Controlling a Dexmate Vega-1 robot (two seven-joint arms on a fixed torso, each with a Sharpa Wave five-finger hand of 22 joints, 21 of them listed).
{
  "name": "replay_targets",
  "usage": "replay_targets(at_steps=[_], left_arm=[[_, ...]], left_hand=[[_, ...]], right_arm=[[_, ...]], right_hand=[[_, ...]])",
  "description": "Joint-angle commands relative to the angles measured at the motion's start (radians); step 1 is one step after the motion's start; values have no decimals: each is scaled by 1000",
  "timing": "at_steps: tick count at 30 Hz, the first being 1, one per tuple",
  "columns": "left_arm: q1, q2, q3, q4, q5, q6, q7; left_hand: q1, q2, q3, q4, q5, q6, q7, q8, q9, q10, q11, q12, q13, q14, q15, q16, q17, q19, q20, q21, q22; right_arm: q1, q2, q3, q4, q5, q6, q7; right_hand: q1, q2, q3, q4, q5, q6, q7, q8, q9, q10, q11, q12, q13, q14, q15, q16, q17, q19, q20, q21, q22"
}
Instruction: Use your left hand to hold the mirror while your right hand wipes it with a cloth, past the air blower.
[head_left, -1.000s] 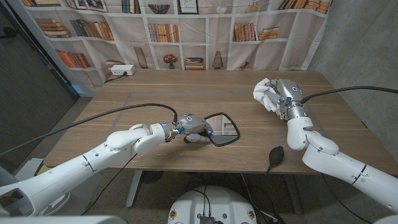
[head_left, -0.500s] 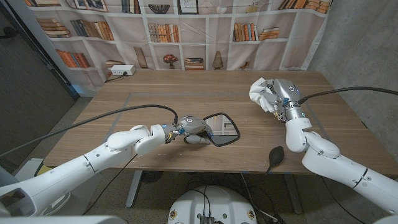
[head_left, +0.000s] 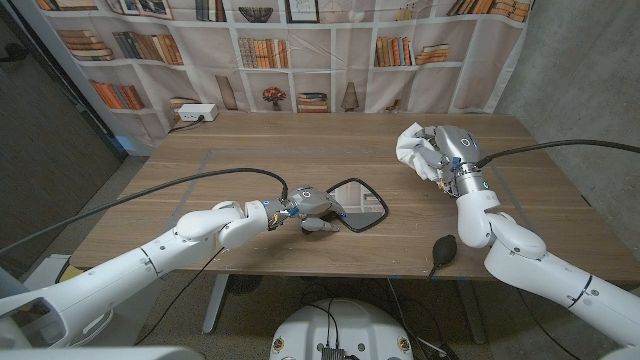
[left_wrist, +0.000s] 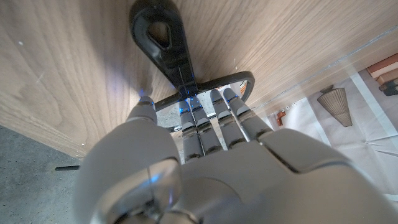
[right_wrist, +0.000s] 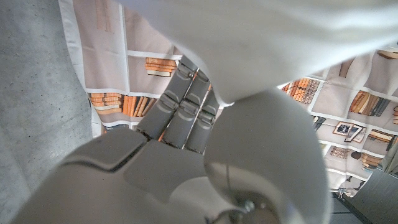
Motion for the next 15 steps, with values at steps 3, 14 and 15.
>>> replay_targets(at_steps=[3, 14, 15], left_arm=[[-2, -6, 14, 22, -10, -2, -7], [-20, -21, 23, 67, -63, -33, -12], [-21, -22, 23, 70, -65, -35, -12]], left_hand=[[-1, -4, 8, 0, 2, 12, 1, 6, 3, 11, 3, 7, 3, 9, -84, 1, 3, 4, -26, -1, 2], [-1, -5, 12, 0, 2, 15, 7, 7, 3, 15, 10, 8, 3, 11, -80, 0, 3, 13, -32, 2, 1], [-1, -5, 12, 0, 2, 16, 7, 7, 3, 14, 10, 7, 3, 11, -80, 0, 3, 14, -33, 2, 1]], right_arm=[[-7, -39, -24, -76, -79, 57, 89], [22, -52, -33, -108, -100, 101, 241], [25, -50, -33, -109, -99, 101, 254]], right_hand=[[19, 21, -3, -1, 5, 8, 1, -4, 0, 48, -43, 22, 101, 2, -49, -4, 3, -10, -120, 11, 2], [21, 22, -4, -1, 5, 9, 1, -6, -1, 46, -42, 23, 107, 2, -49, -7, 6, -14, -120, 18, 2], [21, 22, -4, -1, 5, 9, 1, -6, -1, 46, -42, 23, 108, 2, -49, -7, 6, -14, -120, 19, 2]])
